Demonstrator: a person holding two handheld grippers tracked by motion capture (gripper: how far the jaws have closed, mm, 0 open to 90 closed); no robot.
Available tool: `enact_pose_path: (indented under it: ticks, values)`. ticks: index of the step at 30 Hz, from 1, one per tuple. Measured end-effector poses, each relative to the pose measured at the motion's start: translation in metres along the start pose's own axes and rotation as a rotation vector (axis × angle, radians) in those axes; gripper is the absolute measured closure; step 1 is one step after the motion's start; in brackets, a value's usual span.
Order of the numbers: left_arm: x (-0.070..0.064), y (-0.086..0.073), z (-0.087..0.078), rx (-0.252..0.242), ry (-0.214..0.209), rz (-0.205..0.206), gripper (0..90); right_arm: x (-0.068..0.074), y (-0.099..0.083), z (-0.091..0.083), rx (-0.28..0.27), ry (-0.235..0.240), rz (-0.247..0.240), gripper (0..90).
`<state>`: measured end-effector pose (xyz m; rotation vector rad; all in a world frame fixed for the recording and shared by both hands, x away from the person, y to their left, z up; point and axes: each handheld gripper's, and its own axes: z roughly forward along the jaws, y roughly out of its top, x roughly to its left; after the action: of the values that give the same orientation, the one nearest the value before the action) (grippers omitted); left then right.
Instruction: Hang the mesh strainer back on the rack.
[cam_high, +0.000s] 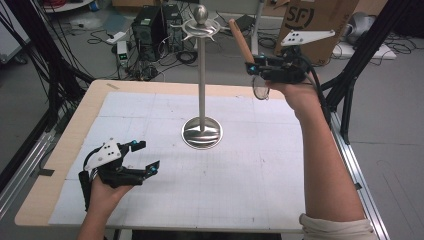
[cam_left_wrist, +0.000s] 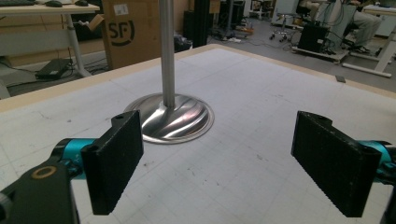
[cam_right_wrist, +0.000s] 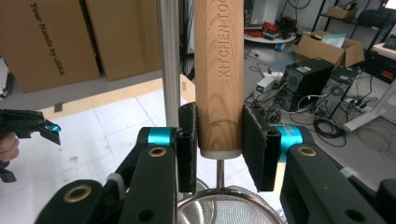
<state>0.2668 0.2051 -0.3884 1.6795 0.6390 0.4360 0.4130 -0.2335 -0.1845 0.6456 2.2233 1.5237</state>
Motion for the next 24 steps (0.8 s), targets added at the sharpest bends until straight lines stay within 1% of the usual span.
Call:
enact_pose_path:
  ticks: [3, 5, 7, 8, 9, 15, 18, 20, 24]
  values:
    - [0.000, 0.000, 0.000, -0.002, 0.002, -0.001, 17.4, 0.002, 0.001, 0.004, 0.010, 0.004, -0.003, 68.6]
    - [0.000, 0.000, -0.001, -0.001, 0.002, 0.001, 17.3, 0.002, 0.001, 0.005, 0.009, 0.006, -0.015, 68.6]
    - [0.000, 0.000, -0.001, -0.003, 0.003, 0.000, 17.3, 0.004, 0.000, 0.006, 0.014, 0.017, -0.011, 68.6]
    - [0.000, 0.000, -0.001, -0.003, 0.004, 0.001, 17.4, 0.004, 0.001, 0.007, 0.014, 0.017, -0.025, 68.6]
    - [0.000, 0.001, -0.001, -0.004, 0.003, 0.000, 17.3, 0.006, 0.001, 0.008, 0.022, 0.020, -0.016, 68.6]
    - [0.000, 0.001, -0.001, -0.004, 0.001, 0.000, 17.3, 0.015, 0.001, 0.016, 0.042, 0.045, -0.045, 68.6]
    - [0.000, 0.001, -0.001, -0.005, 0.001, 0.001, 17.3, 0.019, 0.000, 0.022, 0.060, 0.054, -0.046, 68.6]
    - [0.000, 0.001, -0.002, -0.003, 0.003, 0.001, 17.4, 0.021, -0.001, 0.026, 0.061, 0.059, -0.052, 68.6]
    - [0.000, 0.001, -0.002, -0.002, 0.002, 0.001, 17.4, 0.022, -0.003, 0.032, 0.062, 0.056, -0.046, 68.5]
